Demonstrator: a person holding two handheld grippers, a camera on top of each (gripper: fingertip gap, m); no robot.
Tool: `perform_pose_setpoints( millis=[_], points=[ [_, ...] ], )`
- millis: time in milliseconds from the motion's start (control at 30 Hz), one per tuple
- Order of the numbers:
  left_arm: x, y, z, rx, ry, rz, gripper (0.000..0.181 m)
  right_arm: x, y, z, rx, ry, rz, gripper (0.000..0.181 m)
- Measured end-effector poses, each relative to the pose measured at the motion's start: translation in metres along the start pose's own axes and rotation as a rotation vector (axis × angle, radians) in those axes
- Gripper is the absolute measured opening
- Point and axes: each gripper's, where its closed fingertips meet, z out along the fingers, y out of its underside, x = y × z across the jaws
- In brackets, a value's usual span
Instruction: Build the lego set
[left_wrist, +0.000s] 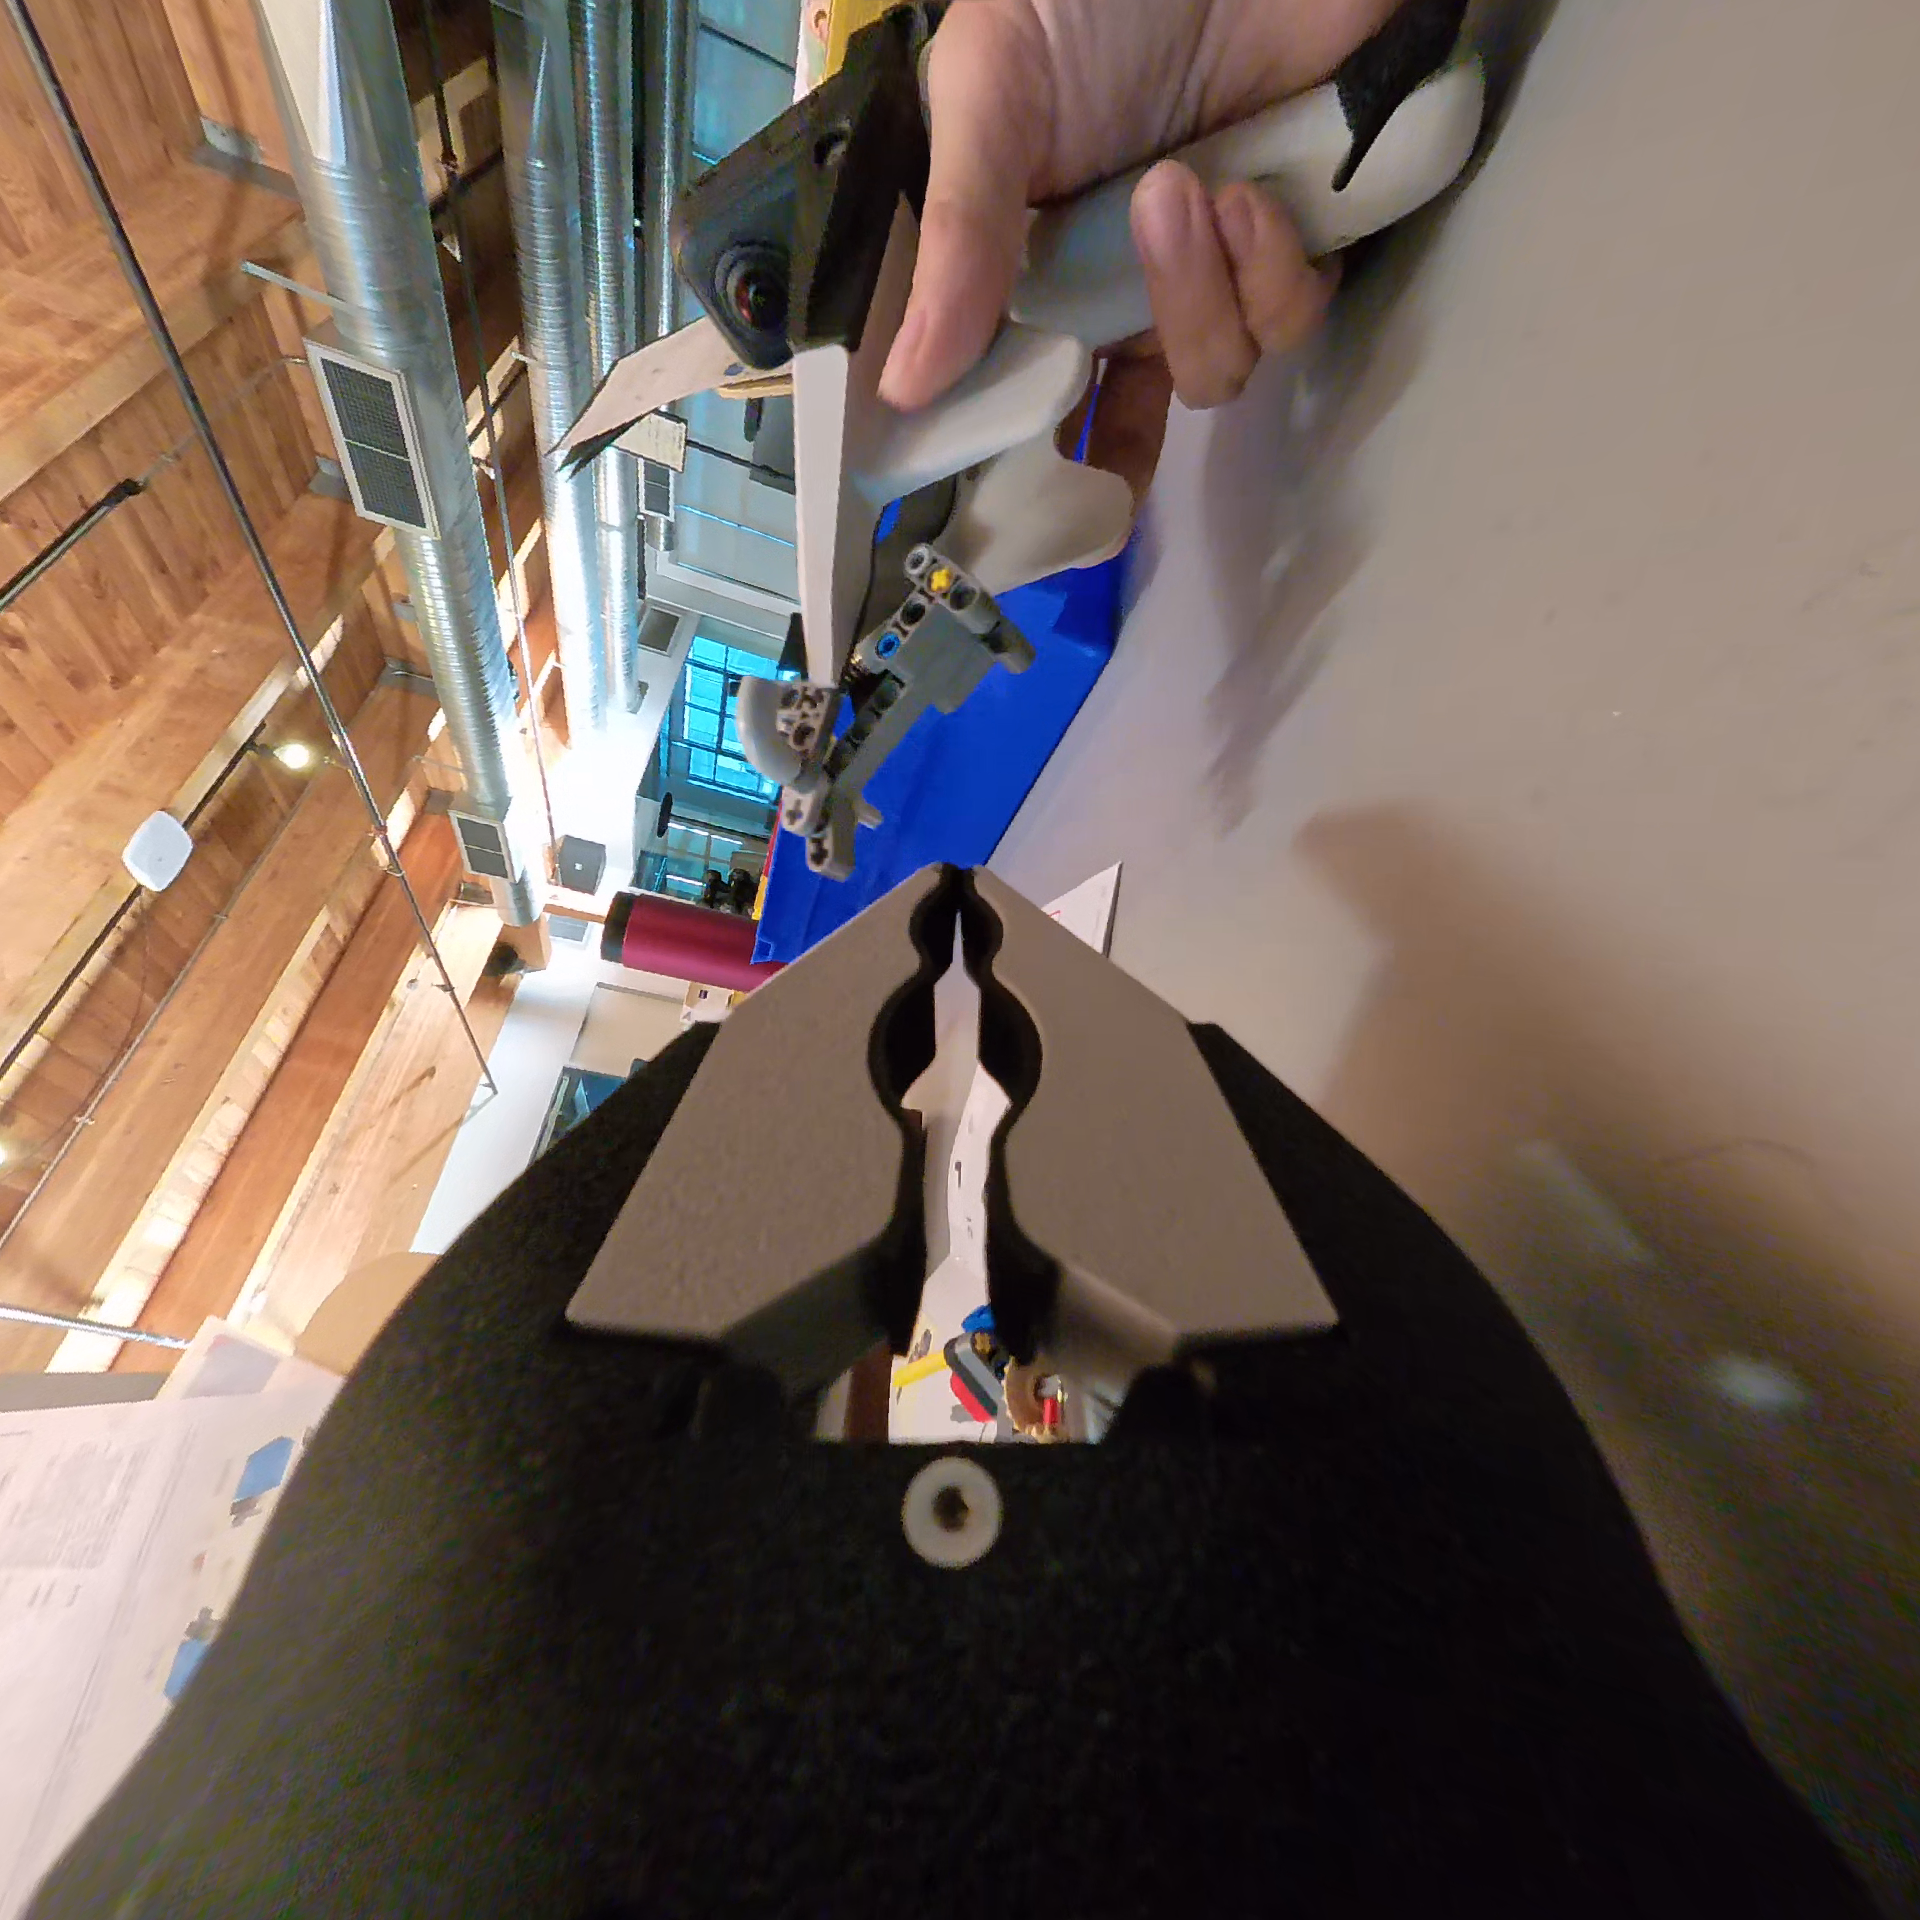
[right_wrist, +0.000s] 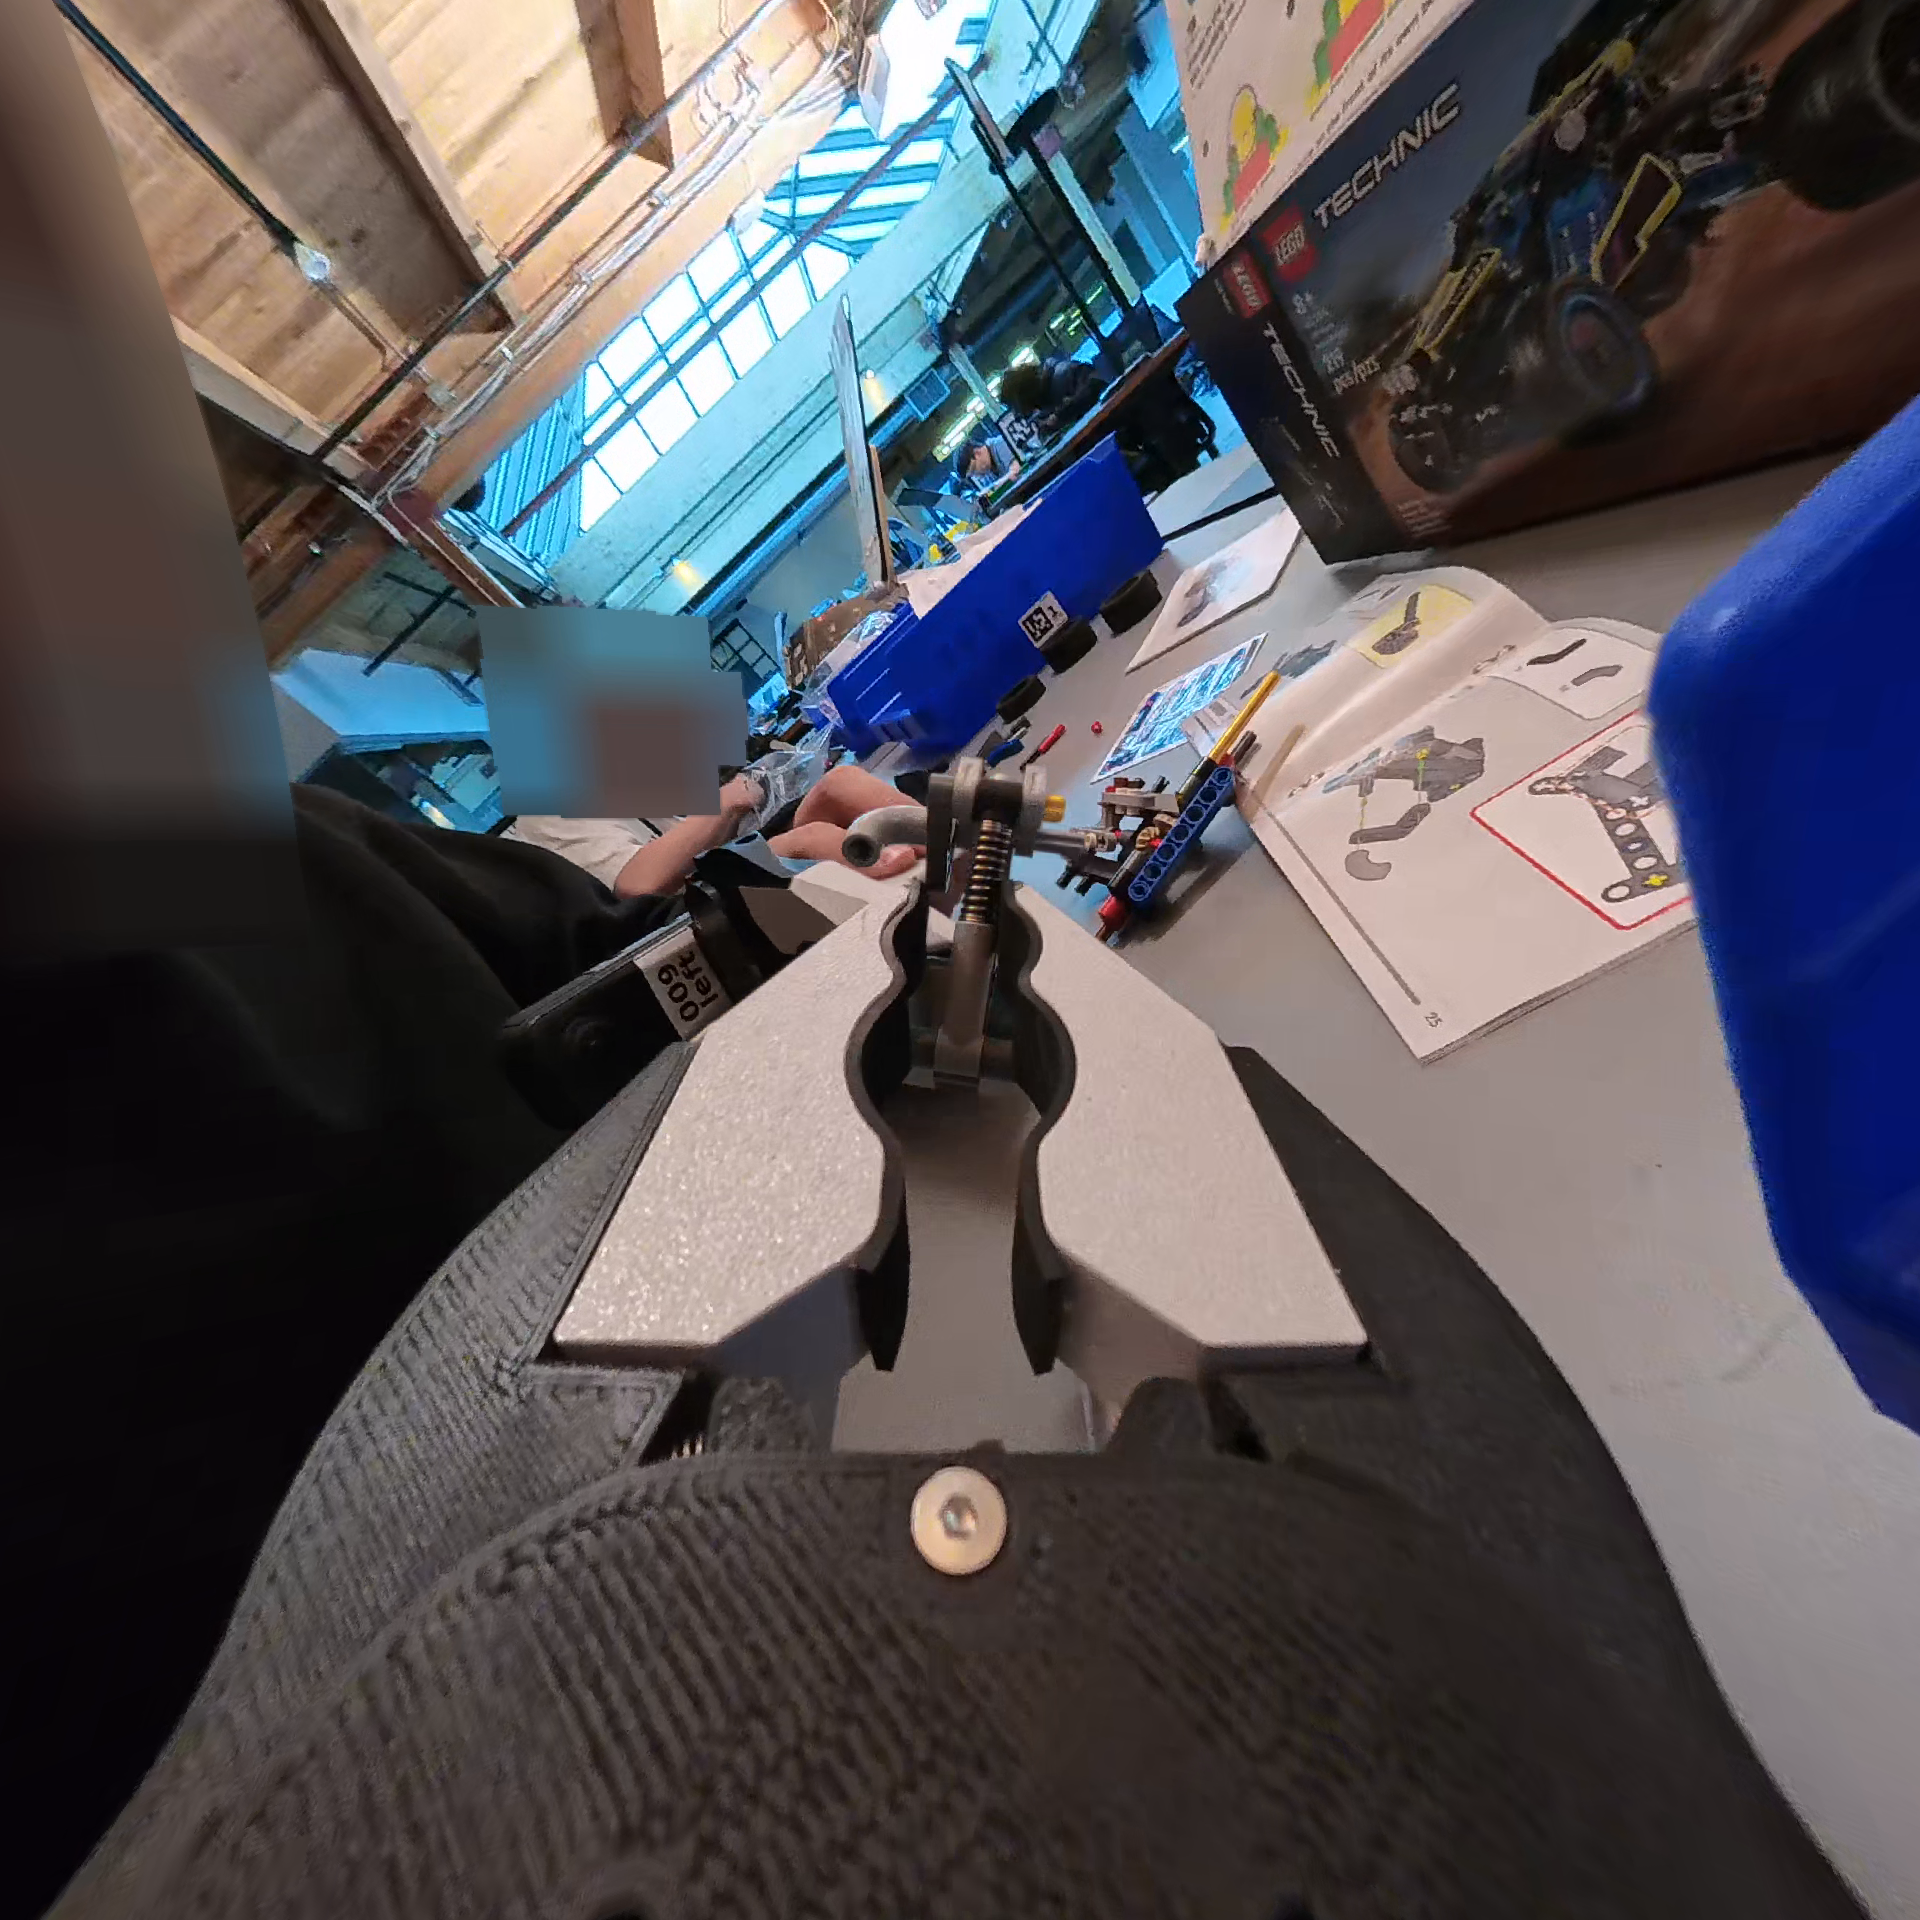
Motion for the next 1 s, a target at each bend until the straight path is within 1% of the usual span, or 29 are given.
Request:
perform_pose_setpoints(
  millis=[67, 500, 1000],
  points=[
    [0.0, 0.0, 0.0, 0.001, 0.001, 0.001, 0.0, -0.003, 0.0, 0.0, -0.002, -0.013, -0.009, 0.011],
    [0.001, 0.0, 0.0, 0.0, 0.006, 0.006, 0.0, 0.001, 0.012, 0.009, -0.088, 0.047, -0.051, 0.01],
    [0.001, -0.001, 0.001, 0.003, 0.007, 0.01, 0.0, 0.006, 0.019, 0.014, -0.142, 0.096, -0.074, 0.01]
  ],
)
